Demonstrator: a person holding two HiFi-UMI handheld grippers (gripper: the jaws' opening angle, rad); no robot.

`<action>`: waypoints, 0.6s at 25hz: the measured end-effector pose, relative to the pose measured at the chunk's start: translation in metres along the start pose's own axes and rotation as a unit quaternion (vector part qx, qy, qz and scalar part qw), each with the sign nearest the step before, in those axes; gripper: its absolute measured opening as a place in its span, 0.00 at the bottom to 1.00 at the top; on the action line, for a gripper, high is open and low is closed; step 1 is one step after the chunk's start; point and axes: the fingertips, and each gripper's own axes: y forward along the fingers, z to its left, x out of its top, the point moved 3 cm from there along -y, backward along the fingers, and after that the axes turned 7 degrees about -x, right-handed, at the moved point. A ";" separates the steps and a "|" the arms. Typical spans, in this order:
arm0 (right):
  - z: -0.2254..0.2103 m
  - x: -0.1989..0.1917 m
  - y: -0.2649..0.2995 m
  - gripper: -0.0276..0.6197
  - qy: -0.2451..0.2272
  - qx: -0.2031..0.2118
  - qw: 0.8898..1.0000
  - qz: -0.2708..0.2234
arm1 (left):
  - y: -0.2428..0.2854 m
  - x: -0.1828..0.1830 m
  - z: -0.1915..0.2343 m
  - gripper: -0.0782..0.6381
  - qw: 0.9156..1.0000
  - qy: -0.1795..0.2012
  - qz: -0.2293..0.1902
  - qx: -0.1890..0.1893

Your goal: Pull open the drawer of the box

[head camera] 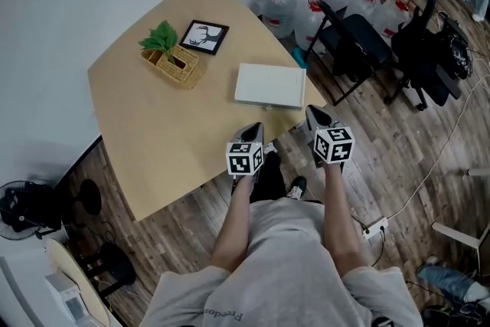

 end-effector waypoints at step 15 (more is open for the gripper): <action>-0.007 -0.015 0.071 0.05 -0.052 -0.009 0.994 0.091 | 0.047 -0.007 0.027 0.18 0.998 -0.007 0.061 -0.012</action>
